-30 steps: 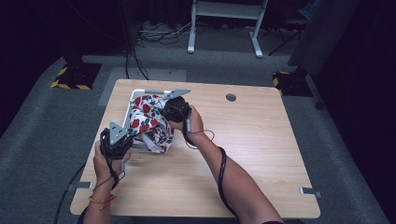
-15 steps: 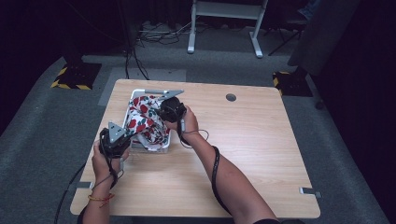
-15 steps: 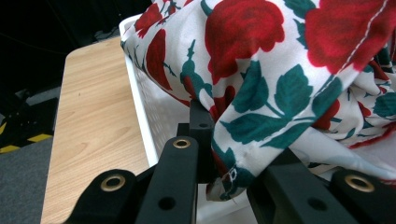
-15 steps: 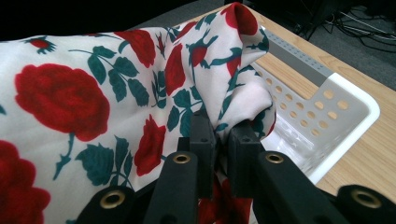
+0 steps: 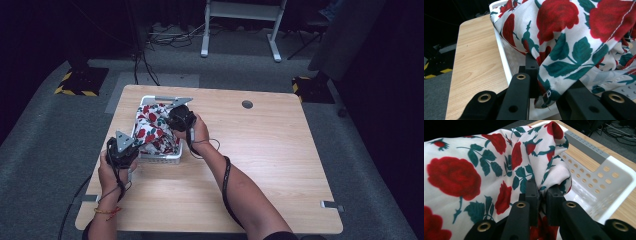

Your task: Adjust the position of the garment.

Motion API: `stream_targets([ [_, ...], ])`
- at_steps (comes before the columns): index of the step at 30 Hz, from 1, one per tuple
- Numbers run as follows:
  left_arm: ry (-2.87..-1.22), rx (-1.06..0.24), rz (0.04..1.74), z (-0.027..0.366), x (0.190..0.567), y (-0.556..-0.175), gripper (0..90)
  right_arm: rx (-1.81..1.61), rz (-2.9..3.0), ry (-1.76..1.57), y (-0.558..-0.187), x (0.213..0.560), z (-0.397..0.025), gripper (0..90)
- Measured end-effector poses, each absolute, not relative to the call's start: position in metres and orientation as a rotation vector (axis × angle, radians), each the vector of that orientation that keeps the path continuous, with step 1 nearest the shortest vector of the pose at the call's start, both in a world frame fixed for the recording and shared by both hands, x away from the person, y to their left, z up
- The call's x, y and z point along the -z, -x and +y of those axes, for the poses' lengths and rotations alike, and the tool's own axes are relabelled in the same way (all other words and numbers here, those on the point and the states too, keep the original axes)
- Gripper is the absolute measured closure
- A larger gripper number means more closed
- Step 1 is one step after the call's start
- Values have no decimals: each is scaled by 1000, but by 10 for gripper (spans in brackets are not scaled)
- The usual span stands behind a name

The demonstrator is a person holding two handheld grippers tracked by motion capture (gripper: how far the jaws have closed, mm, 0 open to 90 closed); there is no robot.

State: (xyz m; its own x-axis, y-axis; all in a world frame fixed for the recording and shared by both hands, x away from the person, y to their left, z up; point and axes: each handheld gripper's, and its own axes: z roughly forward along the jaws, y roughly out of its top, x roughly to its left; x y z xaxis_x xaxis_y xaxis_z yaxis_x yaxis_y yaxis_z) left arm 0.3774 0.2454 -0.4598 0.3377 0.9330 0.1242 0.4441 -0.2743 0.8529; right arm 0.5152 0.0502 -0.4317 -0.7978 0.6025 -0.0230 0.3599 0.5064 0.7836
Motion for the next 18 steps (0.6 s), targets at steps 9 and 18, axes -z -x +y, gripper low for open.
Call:
stream_targets([
  [9,-1879,-811,1210,244,465,-382,832,-1151,2449,-822,-525,437,46,832],
  [18,-1910,-800,1208,241,470,-384,819,-1151,2459,-850,-528,446,45,831],
])
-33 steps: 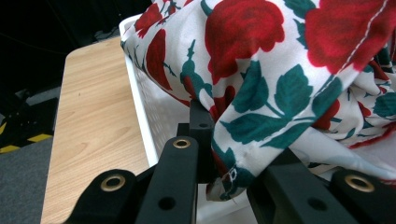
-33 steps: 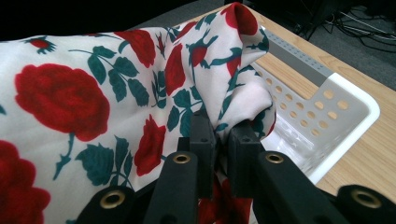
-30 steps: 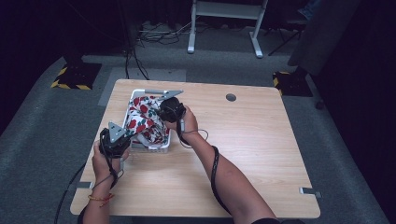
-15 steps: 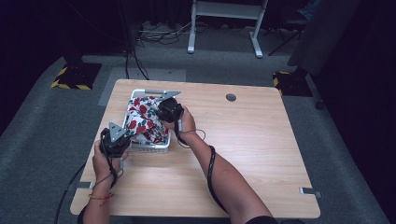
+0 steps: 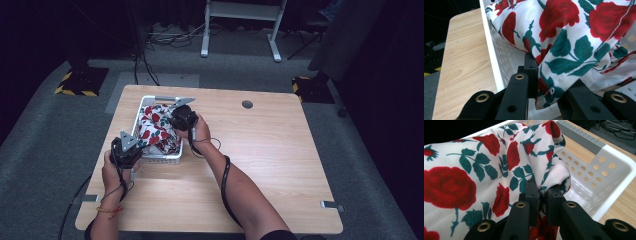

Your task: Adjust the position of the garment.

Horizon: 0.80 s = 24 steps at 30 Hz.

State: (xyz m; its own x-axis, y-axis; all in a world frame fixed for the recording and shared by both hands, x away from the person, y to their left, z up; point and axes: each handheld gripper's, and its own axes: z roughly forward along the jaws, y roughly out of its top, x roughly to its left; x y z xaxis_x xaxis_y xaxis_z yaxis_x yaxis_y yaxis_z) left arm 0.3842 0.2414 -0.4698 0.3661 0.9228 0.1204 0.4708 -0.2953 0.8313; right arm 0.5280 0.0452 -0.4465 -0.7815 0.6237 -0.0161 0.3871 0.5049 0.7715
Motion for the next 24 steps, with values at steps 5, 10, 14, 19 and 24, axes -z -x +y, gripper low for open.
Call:
stream_targets([
  [5,-1919,-795,1207,241,471,-384,801,-1145,2458,-852,-528,449,46,829],
  [10,-1913,-785,1212,241,472,-384,766,-1133,2459,-851,-528,451,46,822],
  [14,-1908,-789,1224,242,471,-383,733,-1119,2458,-858,-529,453,44,809],
  [19,-1893,-786,1220,245,469,-380,683,-1110,2450,-864,-530,455,41,795],
  [24,-1889,-780,1204,243,467,-377,656,-1103,2443,-870,-531,455,38,780],
])
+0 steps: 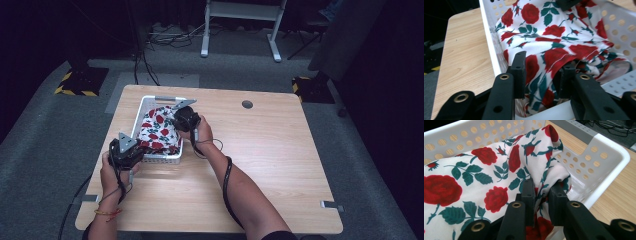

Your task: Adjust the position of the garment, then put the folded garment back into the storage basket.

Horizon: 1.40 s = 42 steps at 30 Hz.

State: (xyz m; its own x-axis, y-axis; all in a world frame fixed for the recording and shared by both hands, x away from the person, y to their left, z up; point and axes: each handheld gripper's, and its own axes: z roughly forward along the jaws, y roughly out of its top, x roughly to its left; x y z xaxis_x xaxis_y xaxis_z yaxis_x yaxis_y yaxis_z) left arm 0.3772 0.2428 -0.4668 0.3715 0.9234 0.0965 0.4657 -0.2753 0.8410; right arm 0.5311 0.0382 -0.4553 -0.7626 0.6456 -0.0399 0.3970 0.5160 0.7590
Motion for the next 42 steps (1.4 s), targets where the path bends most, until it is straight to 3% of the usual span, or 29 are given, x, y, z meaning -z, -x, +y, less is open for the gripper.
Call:
stream_targets([
  [10,-1870,-760,1154,235,460,-369,538,-1105,2439,-863,-530,455,36,733],
  [19,-1849,-706,1114,226,454,-362,299,-1117,2441,-814,-527,453,35,614],
  [26,-1901,-675,1043,213,450,-357,201,-1129,2435,-791,-523,449,33,475],
  [33,-1929,-668,987,205,447,-353,181,-1099,2416,-761,-522,442,28,373],
  [42,-1971,-660,921,185,440,-344,179,-1057,2404,-711,-517,433,18,308],
])
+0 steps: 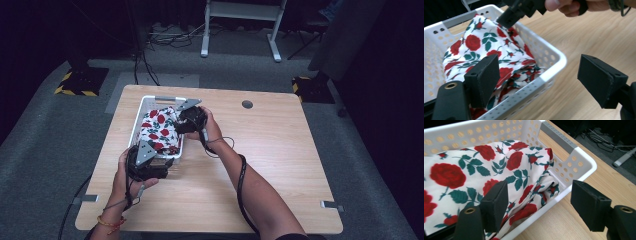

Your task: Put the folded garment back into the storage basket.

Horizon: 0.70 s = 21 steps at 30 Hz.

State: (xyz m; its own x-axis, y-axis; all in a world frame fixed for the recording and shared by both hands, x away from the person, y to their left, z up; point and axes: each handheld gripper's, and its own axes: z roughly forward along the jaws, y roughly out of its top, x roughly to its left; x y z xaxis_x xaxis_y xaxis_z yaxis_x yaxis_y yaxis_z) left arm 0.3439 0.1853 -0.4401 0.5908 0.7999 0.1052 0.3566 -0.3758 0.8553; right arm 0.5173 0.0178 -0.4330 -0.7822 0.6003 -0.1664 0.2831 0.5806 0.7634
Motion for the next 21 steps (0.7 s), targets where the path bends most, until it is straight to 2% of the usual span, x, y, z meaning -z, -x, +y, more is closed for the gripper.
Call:
stream_targets([
  [13,-2018,-580,812,152,440,-329,179,-1024,2424,-637,-504,417,5,294],
  [21,-2098,-522,754,131,456,-316,170,-961,2441,-569,-491,408,-9,282],
])
